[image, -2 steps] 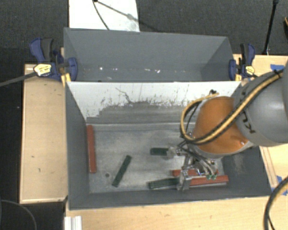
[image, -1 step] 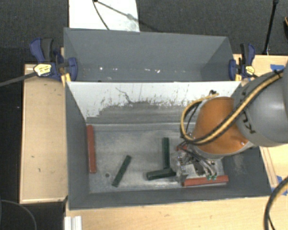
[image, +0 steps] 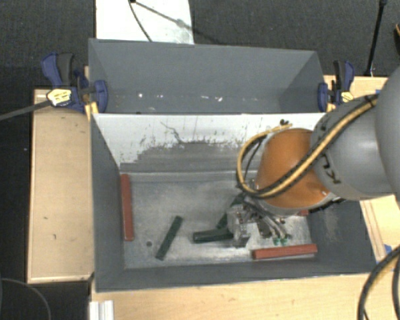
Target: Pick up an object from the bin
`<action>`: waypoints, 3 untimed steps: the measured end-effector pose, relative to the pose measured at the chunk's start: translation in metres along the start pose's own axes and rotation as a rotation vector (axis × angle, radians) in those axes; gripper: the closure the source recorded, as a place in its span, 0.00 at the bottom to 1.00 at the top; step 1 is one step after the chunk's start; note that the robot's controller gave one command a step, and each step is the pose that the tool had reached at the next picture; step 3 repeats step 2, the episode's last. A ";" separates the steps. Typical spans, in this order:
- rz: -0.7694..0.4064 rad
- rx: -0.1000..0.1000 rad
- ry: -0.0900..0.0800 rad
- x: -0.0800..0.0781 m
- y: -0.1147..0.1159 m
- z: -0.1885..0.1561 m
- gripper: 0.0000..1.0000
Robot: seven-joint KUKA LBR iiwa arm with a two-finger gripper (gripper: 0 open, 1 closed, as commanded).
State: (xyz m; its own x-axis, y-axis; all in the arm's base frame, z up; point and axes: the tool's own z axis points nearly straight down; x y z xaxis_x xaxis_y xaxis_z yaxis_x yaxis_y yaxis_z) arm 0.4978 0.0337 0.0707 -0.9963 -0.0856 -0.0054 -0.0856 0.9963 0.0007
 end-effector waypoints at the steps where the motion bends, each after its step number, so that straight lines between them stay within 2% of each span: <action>1: 0.008 -0.001 -0.003 0.016 0.028 -0.041 1.00; 2: -0.024 -0.002 -0.007 -0.010 0.080 -0.169 1.00; 3: -0.024 -0.002 -0.007 -0.010 0.080 -0.169 1.00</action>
Offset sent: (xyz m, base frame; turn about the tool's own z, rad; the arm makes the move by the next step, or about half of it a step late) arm -0.0191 0.0242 0.0387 0.0111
